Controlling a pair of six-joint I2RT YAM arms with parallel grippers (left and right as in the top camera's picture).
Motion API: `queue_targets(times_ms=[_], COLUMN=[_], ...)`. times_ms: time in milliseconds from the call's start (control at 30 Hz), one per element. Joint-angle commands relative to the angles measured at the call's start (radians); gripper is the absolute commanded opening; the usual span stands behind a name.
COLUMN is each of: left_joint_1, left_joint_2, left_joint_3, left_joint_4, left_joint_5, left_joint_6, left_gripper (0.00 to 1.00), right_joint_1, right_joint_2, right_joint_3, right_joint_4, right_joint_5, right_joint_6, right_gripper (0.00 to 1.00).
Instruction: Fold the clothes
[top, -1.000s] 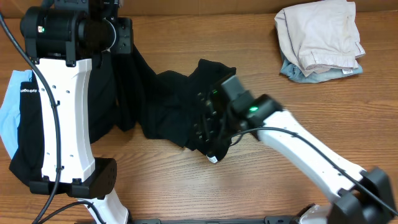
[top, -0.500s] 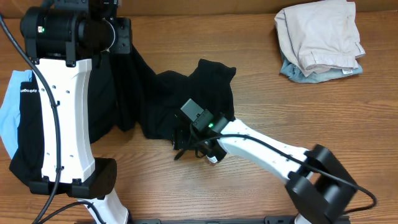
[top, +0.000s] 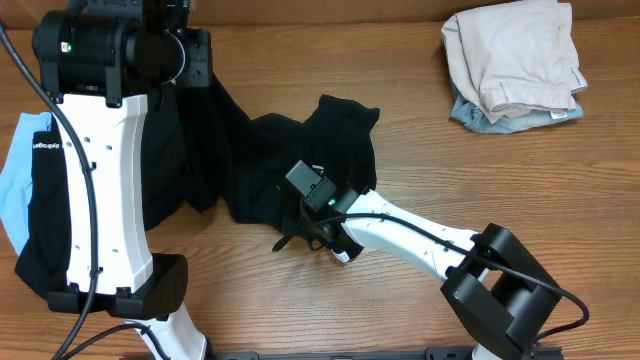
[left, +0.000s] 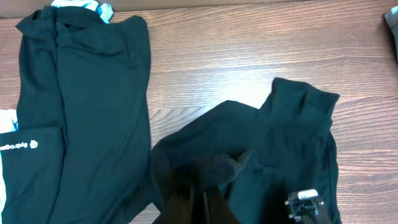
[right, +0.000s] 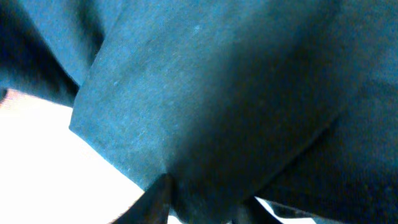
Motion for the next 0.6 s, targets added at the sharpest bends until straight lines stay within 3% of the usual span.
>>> queue_targets(times_ms=[0, 67, 300, 567], left_joint_1=[0.006, 0.006, 0.006, 0.022], left_joint_2=[-0.013, -0.013, -0.014, -0.014], left_joint_3=[0.012, 0.012, 0.013, 0.013], left_joint_4=[0.002, 0.002, 0.010, 0.037], left_joint_5=[-0.008, -0.008, -0.021, -0.035], left_joint_6=[-0.014, -0.014, -0.013, -0.014], left_gripper=[0.04, 0.04, 0.04, 0.04], right_joint_1=[0.010, 0.010, -0.063, -0.334], right_joint_2=[0.001, 0.001, -0.057, -0.298], right_joint_3=[-0.006, -0.006, 0.048, 0.267], right_joint_4=[0.005, -0.005, -0.133, -0.518], right_joint_5=[0.013, 0.013, 0.003, 0.006], right_joint_6=[0.006, 0.002, -0.079, -0.332], right_gripper=[0.16, 0.04, 0.04, 0.04])
